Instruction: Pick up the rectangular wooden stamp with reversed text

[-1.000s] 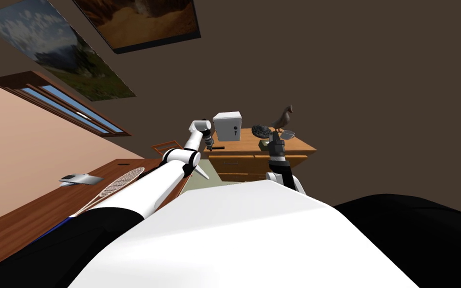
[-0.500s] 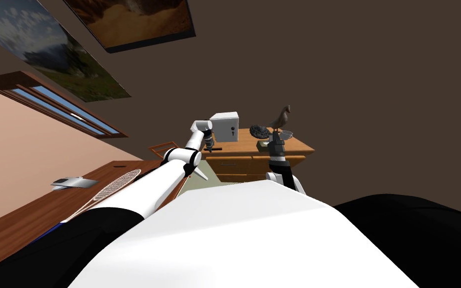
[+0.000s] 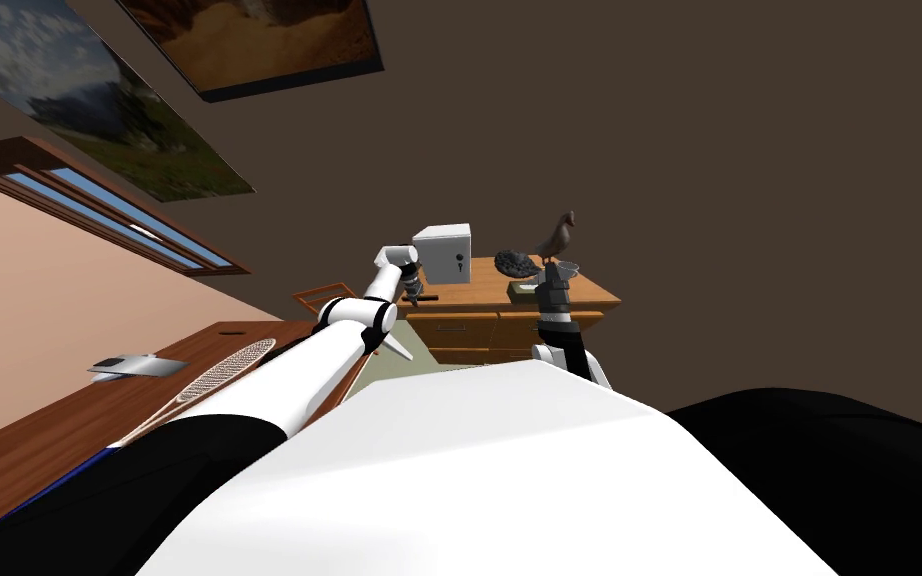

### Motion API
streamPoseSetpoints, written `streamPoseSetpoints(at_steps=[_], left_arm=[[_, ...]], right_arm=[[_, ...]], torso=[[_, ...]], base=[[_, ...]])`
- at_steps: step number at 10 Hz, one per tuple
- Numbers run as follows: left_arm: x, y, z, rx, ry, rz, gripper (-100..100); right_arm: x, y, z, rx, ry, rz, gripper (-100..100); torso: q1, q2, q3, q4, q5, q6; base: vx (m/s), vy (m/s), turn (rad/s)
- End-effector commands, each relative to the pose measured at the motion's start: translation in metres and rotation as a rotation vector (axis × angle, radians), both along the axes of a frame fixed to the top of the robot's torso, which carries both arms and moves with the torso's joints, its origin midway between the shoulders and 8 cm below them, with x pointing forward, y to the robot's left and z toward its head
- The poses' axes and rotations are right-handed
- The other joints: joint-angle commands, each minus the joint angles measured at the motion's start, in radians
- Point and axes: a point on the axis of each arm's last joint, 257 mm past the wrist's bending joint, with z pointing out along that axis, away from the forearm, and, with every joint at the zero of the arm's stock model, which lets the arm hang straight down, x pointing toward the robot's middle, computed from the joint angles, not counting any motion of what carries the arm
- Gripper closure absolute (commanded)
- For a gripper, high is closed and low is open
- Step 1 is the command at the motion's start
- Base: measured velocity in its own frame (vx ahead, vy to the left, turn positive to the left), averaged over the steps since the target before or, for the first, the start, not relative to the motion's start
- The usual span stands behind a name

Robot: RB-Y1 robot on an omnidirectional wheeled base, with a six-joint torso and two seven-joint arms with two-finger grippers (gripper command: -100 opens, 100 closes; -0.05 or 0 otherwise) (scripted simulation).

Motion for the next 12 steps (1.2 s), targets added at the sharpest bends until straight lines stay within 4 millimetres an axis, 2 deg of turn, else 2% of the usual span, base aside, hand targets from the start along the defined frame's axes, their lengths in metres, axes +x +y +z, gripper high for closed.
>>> streamPoseSetpoints(at_steps=[1, 2, 3, 7, 8, 9, 12], left_arm=[[0.001, 0.019, -0.008, 0.001, -0.003, -0.002, -100], [0.001, 0.012, -0.004, 0.0, -0.001, 0.001, -100], [0.002, 0.013, -0.005, 0.0, -0.003, -0.002, 100], [0.002, 0.013, -0.005, 0.0, -0.002, -0.002, 100], [0.002, 0.013, -0.005, 0.0, -0.002, -0.002, 0], [0.0, 0.007, -0.003, 0.0, -0.003, -0.002, 100], [-0.004, -0.026, 0.012, 0.0, -0.003, -0.005, 100]], right_arm=[[0.0, 0.0, 0.0, 0.0, 0.0, 0.0, 0], [0.0, 0.0, 0.0, 0.0, 0.0, 0.0, 0], [0.0, 0.0, 0.0, 0.0, 0.0, 0.0, 0], [0.0, 0.0, 0.0, 0.0, 0.0, 0.0, 0], [0.0, 0.0, 0.0, 0.0, 0.0, 0.0, 0], [0.0, 0.0, 0.0, 0.0, 0.0, 0.0, 0], [0.0, 0.0, 0.0, 0.0, 0.0, 0.0, 0]], torso=[[0.0, 0.0, 0.0, 0.0, 0.0, 0.0], [0.001, 0.0, 0.0, 0.0, 0.0, 0.0], [0.003, -0.001, -0.001, 0.0, 0.001, 0.0], [0.006, -0.003, -0.002, -0.001, 0.002, 0.0], [0.006, -0.003, -0.002, -0.001, 0.002, 0.0], [0.006, -0.003, -0.002, -0.001, 0.002, 0.0], [0.011, -0.003, -0.002, -0.001, 0.002, 0.001]], base=[[-0.012, -0.09, -0.009], [-0.004, -0.037, 0.01], [-0.001, -0.007, -0.001], [0.0, 0.0, 0.0], [0.0, 0.0, 0.0], [0.009, 0.023, 0.003], [0.014, 0.093, 0.005]])
